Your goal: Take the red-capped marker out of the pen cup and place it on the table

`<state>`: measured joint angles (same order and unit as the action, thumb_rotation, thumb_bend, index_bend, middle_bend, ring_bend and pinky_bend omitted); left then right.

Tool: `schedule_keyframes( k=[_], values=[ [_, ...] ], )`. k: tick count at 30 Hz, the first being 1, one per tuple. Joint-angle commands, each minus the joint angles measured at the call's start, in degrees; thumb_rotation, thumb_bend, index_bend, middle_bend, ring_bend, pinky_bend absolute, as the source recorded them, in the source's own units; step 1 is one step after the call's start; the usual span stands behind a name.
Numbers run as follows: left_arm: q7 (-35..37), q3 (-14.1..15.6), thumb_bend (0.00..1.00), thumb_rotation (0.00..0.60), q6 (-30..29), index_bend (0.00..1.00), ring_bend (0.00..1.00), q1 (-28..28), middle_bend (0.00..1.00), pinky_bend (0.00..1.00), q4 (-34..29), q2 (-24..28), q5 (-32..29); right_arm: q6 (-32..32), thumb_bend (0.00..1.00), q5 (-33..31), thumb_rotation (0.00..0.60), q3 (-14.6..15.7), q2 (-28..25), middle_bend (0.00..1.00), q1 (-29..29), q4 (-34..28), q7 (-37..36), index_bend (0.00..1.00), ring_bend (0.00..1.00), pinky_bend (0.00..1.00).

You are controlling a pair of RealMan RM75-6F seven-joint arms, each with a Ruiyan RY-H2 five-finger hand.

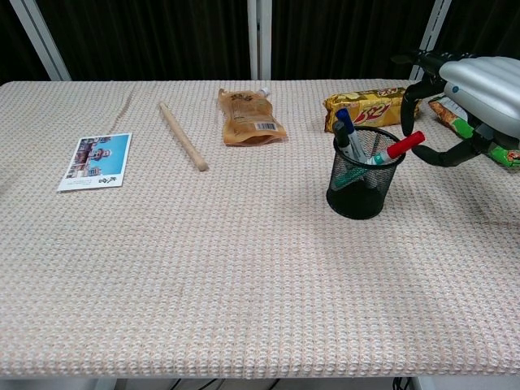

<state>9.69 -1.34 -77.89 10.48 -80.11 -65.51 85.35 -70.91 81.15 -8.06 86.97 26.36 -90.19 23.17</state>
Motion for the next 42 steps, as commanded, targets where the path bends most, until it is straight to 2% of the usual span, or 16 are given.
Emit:
schedule_keyframes(
  k=[1, 5, 10, 17, 22, 26, 29, 35, 42],
  values=[
    [0.04, -0.01, 0.12, 0.6, -0.08, 0.04, 0.0, -0.05, 0.0, 0.0, -0.03, 0.07, 0.01, -0.66, 0.31, 0.57, 0.6, -0.13, 0.0, 0.04, -0.04, 0.21, -0.96, 0.65, 0.0, 0.0],
    [0.07, -0.05, 0.12, 0.6, -0.36, 0.04, 0.0, -0.12, 0.0, 0.0, -0.2, 0.21, 0.13, -2.05, 0.32, 2.3, 0.6, -0.13, -0.76, 0.05, -0.18, -0.63, -2.69, 0.69, 0.0, 0.0],
    [-0.13, -0.01, 0.12, 0.6, -0.56, 0.04, 0.0, -0.13, 0.0, 0.0, -0.6, 0.38, 0.42, -5.49, 0.32, 5.9, 0.6, 0.31, -4.17, 0.06, -1.39, -5.11, -5.06, 0.7, 0.0, 0.0],
    [-0.01, 0.02, 0.12, 0.6, -0.55, 0.04, 0.0, -0.01, 0.0, 0.0, -0.94, 0.49, 0.7, -13.61, 0.33, 11.24, 0.6, 0.3, -10.93, 0.08, -5.1, -10.72, -9.24, 0.74, 0.0, 0.0],
    [-0.46, 0.08, 0.12, 0.6, -0.48, 0.04, 0.0, 0.06, 0.0, 0.0, -1.25, 0.57, 0.83, -18.71, 0.33, 12.53, 0.6, 0.09, -14.56, 0.09, -8.18, -11.49, -12.24, 0.74, 0.0, 0.0],
    [-0.87, 0.11, 0.12, 0.6, -0.29, 0.04, 0.0, 0.22, 0.0, 0.0, -1.6, 0.65, 0.93, -19.38, 0.33, 10.65, 0.6, -0.46, -15.06, 0.1, -9.3, -8.39, -14.21, 0.75, 0.0, 0.0],
    [-1.08, 0.11, 0.12, 0.6, -0.23, 0.04, 0.0, 0.27, 0.0, 0.0, -1.8, 0.68, 0.91, -16.88, 0.33, 6.85, 0.6, -1.07, -13.53, 0.1, -9.0, -2.7, -15.27, 0.76, 0.0, 0.0],
    [-1.29, 0.14, 0.12, 0.6, -0.26, 0.04, 0.0, 0.15, 0.0, 0.0, -2.23, 1.07, 0.75, -11.02, 0.33, 2.37, 0.6, -0.67, -7.26, 0.1, -7.56, 9.6, -16.25, 0.76, 0.0, 0.0],
    [-0.61, -0.02, 0.12, 0.6, 0.35, 0.03, 0.0, 0.25, 0.0, 0.0, -1.65, 1.03, 0.08, -7.51, 0.33, 2.03, 0.6, 1.05, -0.21, 0.1, -6.33, 19.06, -15.85, 0.76, 0.0, 0.0]
  ],
)
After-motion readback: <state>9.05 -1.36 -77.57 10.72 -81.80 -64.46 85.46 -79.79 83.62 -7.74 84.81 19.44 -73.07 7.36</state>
